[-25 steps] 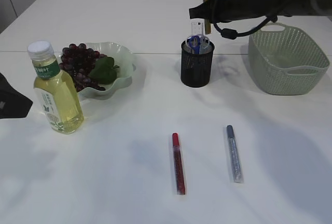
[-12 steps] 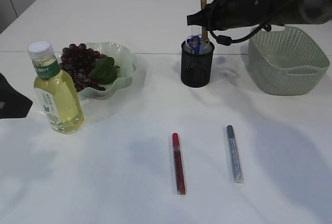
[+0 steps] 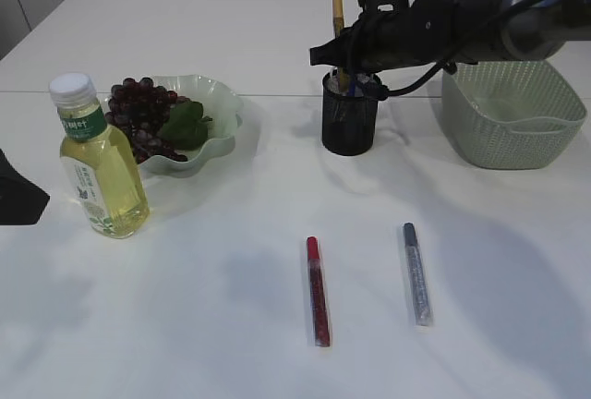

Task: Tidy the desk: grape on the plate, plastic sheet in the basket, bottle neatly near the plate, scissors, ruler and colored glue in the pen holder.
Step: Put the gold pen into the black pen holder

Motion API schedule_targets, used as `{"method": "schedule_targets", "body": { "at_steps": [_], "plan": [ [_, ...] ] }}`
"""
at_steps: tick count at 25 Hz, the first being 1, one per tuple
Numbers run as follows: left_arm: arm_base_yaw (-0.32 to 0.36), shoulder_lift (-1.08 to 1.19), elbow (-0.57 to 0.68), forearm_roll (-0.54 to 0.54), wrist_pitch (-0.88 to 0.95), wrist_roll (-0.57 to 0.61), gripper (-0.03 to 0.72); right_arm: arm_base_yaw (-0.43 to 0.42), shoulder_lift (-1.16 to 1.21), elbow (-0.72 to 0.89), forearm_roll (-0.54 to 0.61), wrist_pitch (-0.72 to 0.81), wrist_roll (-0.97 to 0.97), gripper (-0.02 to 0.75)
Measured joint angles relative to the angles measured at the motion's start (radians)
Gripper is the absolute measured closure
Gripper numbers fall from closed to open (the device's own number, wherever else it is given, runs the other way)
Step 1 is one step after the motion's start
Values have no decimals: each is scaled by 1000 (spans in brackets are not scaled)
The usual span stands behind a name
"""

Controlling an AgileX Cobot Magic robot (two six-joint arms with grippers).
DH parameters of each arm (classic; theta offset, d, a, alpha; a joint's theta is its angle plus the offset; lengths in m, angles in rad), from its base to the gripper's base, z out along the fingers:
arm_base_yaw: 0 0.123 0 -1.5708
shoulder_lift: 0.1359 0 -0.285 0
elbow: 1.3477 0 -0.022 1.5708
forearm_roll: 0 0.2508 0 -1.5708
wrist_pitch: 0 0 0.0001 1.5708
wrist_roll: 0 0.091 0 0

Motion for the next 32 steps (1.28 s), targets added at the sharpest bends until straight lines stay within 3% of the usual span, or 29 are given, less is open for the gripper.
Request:
{"method": "schedule_targets", "body": {
  "at_steps": [13, 19, 22, 29, 32],
  "plan": [
    [0, 0, 0, 0, 66, -2, 264, 1, 12, -2, -56, -4, 0, 580],
    [0, 0, 0, 0, 82, -2, 264, 1, 12, -2, -60, -23, -18, 428],
    [0, 0, 0, 0, 82, -2, 265, 1, 12, -2, -60, -14, -22, 388],
    [0, 0, 0, 0, 85, -2, 266, 1, -53, -11, -60, 184, -24, 379],
    [0, 0, 0, 0, 85, -2, 266, 1, -112, -48, -62, 416, -21, 379]
  ]
}}
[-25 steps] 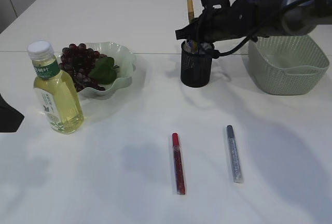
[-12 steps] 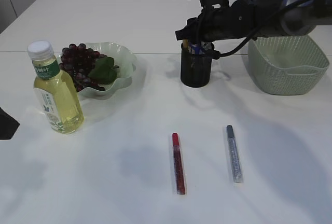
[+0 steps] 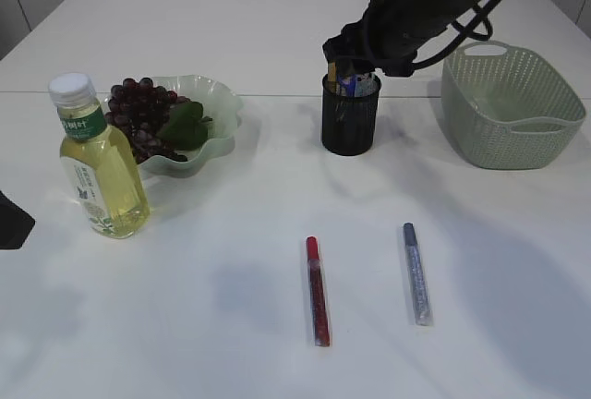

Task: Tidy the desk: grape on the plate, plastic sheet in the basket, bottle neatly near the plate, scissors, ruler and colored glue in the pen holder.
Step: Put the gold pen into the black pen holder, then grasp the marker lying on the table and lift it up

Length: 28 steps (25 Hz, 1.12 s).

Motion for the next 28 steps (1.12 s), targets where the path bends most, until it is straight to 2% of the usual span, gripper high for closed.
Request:
{"method": "schedule_targets", "body": {
  "at_steps": [4, 6, 7, 16, 23, 28],
  "plan": [
    [0, 0, 0, -37, 0, 0, 267, 0, -44, -60, 0, 476, 96, 377],
    [0, 0, 0, -54, 1, 0, 267, 0, -44, -70, 0, 652, 154, 376],
    [0, 0, 0, -56, 2, 0, 269, 0, -44, -70, 0, 683, 172, 375],
    [0, 0, 0, -74, 13, 0, 272, 0, -76, -47, 6, 719, 305, 374],
    [0, 0, 0, -88, 14, -2, 272, 0, -221, 174, -40, 719, 432, 374],
    [0, 0, 0, -89, 14, -2, 272, 0, -225, 284, -70, 719, 531, 374]
  ]
}}
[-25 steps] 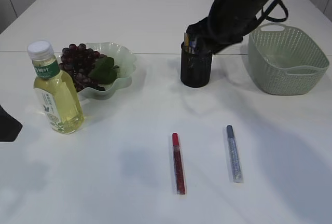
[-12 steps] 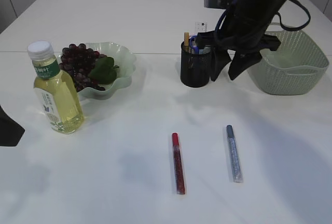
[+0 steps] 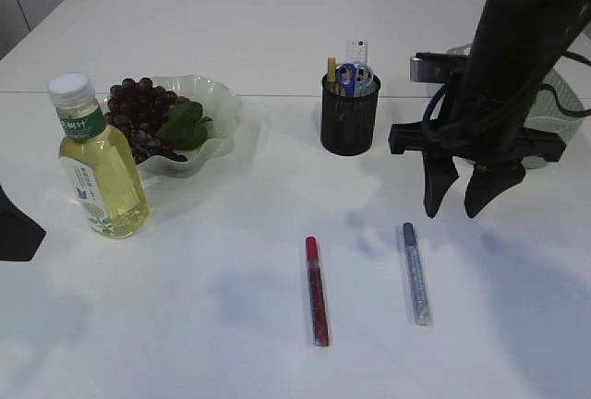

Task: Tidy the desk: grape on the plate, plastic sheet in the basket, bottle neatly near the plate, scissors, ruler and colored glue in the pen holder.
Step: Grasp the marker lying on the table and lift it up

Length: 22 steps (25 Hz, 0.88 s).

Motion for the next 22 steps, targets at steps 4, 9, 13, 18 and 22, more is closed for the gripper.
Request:
{"method": "schedule_targets", "body": {
  "at_steps": [4, 9, 13, 18, 22],
  "plan": [
    [0, 0, 0, 0, -7, 0, 272, 0, 23, 10, 9, 0, 10, 374],
    [0, 0, 0, 0, -18, 0, 272, 0, 76, 10, 39, -2, 12, 374],
    [0, 0, 0, 0, -18, 0, 272, 0, 135, 10, 58, -4, 13, 374],
    [0, 0, 0, 0, -18, 0, 272, 0, 187, 10, 62, -24, 13, 374],
    [0, 0, 0, 0, -18, 0, 272, 0, 205, 10, 62, -83, 13, 374]
  ]
}}
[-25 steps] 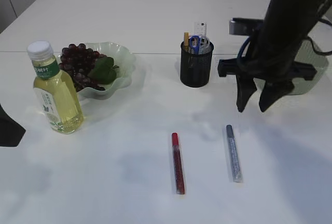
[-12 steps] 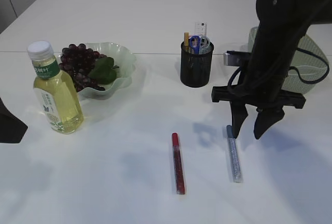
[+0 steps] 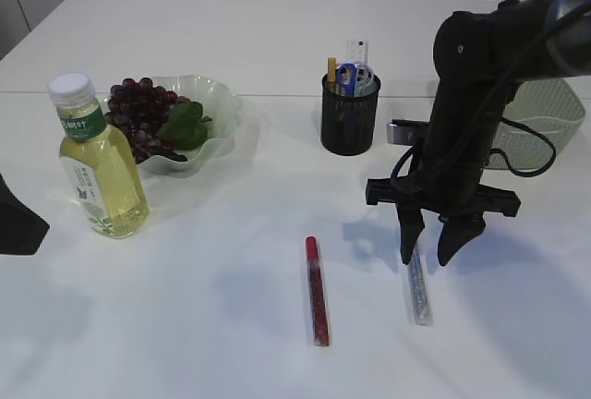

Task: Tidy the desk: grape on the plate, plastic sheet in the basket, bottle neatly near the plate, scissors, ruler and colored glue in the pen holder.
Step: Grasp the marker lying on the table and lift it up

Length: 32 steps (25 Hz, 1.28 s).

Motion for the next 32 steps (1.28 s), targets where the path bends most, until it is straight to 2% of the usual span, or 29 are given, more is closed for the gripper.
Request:
{"method": "schedule_targets", "body": {
  "at_steps": [32],
  "plan": [
    [0, 0, 0, 0, -26, 0, 272, 14, 72, 0, -30, -49, 0, 374]
  ]
}}
